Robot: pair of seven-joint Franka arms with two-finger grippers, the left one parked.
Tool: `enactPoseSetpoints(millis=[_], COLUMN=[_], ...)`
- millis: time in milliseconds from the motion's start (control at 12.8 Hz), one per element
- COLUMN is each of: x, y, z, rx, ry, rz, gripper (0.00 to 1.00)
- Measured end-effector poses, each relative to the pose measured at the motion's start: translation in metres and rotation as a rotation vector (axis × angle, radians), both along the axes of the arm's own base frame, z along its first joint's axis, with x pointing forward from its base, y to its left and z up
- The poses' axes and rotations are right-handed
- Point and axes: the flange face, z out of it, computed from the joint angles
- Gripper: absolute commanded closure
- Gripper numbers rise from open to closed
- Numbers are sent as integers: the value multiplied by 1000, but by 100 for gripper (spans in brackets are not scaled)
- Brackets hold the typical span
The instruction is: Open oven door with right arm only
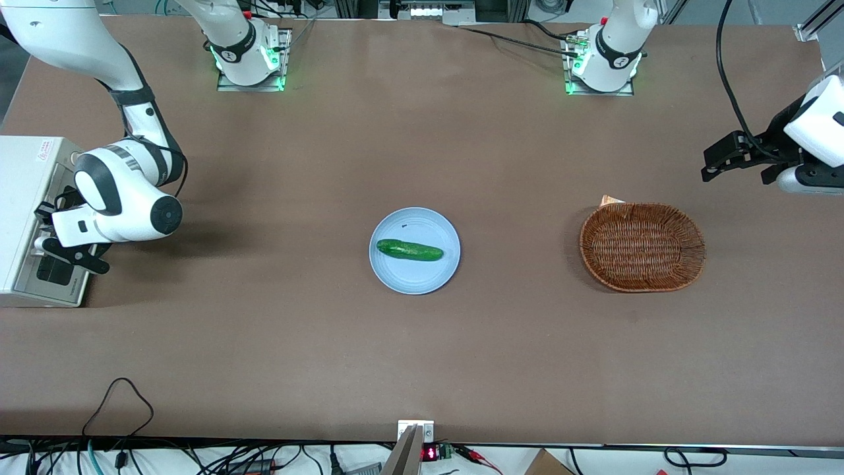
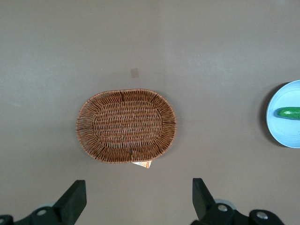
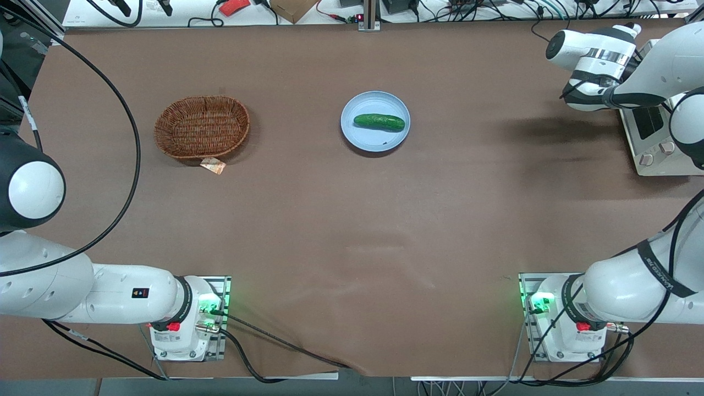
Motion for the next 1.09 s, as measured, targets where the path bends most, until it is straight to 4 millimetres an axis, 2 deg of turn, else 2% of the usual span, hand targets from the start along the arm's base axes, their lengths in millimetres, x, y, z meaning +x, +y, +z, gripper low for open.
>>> enactPoseSetpoints(millis=[1095], x=[-2], y=[-1], z=[-6], rx=[-13], ry=[16], rz=[15], gripper=[99])
